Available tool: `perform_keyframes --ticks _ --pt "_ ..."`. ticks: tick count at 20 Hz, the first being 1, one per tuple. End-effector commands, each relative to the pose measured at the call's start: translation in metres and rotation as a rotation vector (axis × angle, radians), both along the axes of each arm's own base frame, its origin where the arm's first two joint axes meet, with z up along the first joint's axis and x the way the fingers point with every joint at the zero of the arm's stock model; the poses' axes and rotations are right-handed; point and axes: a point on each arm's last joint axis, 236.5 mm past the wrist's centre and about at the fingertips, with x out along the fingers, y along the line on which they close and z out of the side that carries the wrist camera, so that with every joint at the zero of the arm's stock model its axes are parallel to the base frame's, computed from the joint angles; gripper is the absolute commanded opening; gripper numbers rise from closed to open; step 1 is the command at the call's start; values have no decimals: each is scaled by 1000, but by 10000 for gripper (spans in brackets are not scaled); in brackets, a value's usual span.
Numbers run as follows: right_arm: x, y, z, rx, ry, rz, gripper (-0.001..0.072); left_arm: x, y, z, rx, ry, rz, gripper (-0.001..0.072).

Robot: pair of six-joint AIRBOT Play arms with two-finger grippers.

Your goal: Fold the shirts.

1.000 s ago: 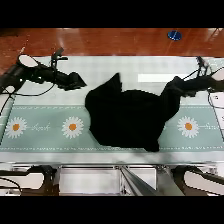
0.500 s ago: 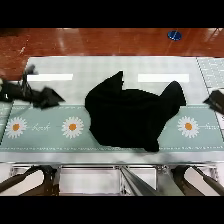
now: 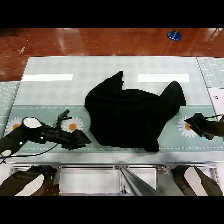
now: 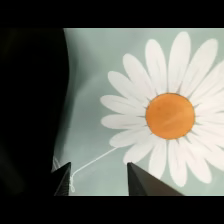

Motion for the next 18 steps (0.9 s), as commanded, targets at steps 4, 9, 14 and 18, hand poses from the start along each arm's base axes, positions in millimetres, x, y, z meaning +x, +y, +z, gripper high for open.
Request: perform_keyframes --ticks 4,9,14,18 --pt "-3 6 -4 2 -9 35 406 10 -59 -18 -88 31 109 508" --pt "-2 7 -3 -6 -23 62 406 28 -86 -24 -120 23 126 505" --pt "9 19 0 69 -58 53 406 64 -93 -3 -164 -104 53 18" --pt "21 31 -9 177 -64 52 406 88 -79 5 -152 -160 50 17"
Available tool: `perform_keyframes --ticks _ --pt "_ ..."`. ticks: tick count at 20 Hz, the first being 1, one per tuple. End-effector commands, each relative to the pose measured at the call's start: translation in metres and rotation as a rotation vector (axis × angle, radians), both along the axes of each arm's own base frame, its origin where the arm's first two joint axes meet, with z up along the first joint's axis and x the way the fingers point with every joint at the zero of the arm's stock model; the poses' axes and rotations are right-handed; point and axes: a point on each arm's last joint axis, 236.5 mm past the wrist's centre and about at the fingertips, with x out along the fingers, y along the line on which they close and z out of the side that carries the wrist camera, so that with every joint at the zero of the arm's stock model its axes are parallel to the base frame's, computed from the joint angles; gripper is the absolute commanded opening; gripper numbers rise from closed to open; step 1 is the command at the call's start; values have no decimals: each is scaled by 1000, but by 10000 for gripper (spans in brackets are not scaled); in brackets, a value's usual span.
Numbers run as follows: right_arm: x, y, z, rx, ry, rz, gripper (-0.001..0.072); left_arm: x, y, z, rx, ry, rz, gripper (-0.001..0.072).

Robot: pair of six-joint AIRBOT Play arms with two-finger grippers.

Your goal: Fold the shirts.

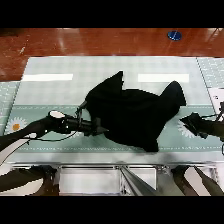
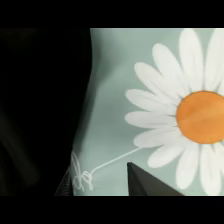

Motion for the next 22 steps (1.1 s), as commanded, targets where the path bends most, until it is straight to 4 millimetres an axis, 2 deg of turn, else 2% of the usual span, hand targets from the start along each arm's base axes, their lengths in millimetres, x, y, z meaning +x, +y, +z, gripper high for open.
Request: perform_keyframes --ticks 1,5,8,11,14,15,16,17,18,20,22 --pt "16 10 -3 99 -24 -7 406 21 14 3 24 -61 -9 17" --pt "49 1 5 176 -65 -43 405 37 31 1 39 -68 40 17" --pt "74 2 10 224 -82 -37 402 36 32 0 44 -69 37 17" --pt "102 31 3 214 -64 81 402 36 32 0 44 -69 37 17" --pt "135 57 -9 195 -41 128 401 36 32 0 44 -69 37 17" --pt "144 65 -12 196 -35 150 374 36 32 0 44 -69 37 17" --pt "149 75 -13 203 -27 172 283 36 32 0 44 -69 37 17" --pt "152 86 -12 215 -23 213 103 37 33 1 44 -71 38 17" --pt "155 97 -4 215 -42 270 31 43 35 4 40 -81 49 17" --pt "167 110 35 188 -121 389 30 69 44 27 10 -138 88 17" --pt "185 108 97 98 -233 462 30 113 64 81 -42 -273 145 17"
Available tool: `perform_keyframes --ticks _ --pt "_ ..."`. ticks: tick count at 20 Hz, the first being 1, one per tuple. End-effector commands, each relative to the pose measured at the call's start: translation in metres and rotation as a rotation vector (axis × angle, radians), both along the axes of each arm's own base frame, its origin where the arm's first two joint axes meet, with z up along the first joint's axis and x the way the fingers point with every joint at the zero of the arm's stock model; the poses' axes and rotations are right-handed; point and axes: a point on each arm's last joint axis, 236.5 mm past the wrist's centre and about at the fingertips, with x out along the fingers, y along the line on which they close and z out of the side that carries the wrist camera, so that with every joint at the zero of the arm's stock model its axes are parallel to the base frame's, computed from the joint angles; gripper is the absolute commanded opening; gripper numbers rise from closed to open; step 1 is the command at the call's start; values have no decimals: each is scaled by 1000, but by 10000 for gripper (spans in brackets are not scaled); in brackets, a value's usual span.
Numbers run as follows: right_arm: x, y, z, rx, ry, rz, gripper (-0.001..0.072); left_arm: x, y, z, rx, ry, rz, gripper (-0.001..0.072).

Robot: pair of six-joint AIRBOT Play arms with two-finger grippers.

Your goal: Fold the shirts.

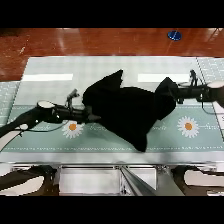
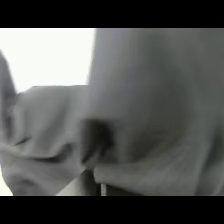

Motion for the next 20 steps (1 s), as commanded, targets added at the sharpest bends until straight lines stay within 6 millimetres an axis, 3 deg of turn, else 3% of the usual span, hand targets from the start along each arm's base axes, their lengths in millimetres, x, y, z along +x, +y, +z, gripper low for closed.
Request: perform_keyframes --ticks 1,3,5,6,8,10,12,15,18,20 --pt "22 10 98 -90 -195 118 30 61 32 87 -69 -206 83 17" --pt "27 6 190 -174 -390 132 30 98 66 180 -86 -415 175 17" --pt "11 5 280 -269 -580 135 30 109 99 285 -84 -648 246 17" --pt "-4 6 321 -313 -672 135 30 103 112 335 -76 -763 273 17" --pt "-50 13 395 -394 -851 127 30 72 134 435 -28 -1023 325 17" --pt "-105 19 445 -476 -990 108 30 26 147 503 71 -1226 365 17" --pt "-160 22 469 -556 -1065 82 30 -14 158 530 274 -1346 406 17" --pt "-225 20 482 -650 -1113 29 30 -57 170 534 525 -1378 504 17" --pt "-269 17 466 -695 -1051 12 30 -109 177 534 723 -1428 552 17" --pt "-287 19 442 -694 -959 44 30 -138 198 530 831 -1420 601 17"
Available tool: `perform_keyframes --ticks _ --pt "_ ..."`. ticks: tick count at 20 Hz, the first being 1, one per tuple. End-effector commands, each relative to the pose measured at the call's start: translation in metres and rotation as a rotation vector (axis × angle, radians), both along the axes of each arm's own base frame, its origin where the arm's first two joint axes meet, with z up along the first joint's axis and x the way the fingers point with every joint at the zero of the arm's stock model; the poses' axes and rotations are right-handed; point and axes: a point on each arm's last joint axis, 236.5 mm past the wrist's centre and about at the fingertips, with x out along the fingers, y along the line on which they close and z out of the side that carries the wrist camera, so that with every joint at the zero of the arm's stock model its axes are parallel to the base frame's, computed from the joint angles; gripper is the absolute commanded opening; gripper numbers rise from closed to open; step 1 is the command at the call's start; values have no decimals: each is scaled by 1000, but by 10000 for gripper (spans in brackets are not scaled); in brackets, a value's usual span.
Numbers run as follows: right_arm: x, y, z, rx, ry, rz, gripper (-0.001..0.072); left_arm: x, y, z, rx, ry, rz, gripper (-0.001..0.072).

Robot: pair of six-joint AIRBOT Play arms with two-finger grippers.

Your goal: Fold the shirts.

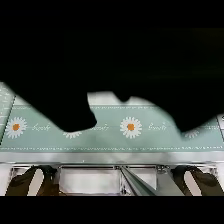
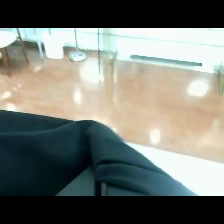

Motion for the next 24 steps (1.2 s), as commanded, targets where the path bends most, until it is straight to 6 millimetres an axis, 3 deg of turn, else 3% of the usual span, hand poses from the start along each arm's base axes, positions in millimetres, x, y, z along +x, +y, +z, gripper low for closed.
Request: perform_keyframes --ticks 1,3,6,7,11,13,14,16,19,21,23,24 --pt "-41 -3 -39 -11 136 -46 30 -49 53 -7 99 -13 259 17" --pt "-38 -4 -73 27 241 -50 30 -48 67 -36 149 96 268 17" --pt "-17 5 -144 123 435 -7 30 -12 55 -102 181 286 176 17" --pt "-7 11 -168 168 490 20 30 3 53 -132 181 372 163 17" --pt "46 27 -275 346 654 99 30 70 47 -284 147 743 160 17" --pt "73 25 -331 418 738 86 30 100 42 -343 92 827 164 17" --pt "88 23 -354 442 775 77 30 116 37 -363 63 842 159 17" --pt "121 22 -384 474 823 86 30 151 30 -388 11 857 155 18" --pt "181 39 -413 492 890 125 30 213 27 -402 -53 815 180 18" --pt "225 51 -431 492 940 135 31 242 25 -415 -97 861 199 18" --pt "269 55 -441 566 986 98 43 258 16 -429 -120 936 178 18" --pt "287 56 -442 625 1004 77 181 261 12 -435 -127 972 167 19"
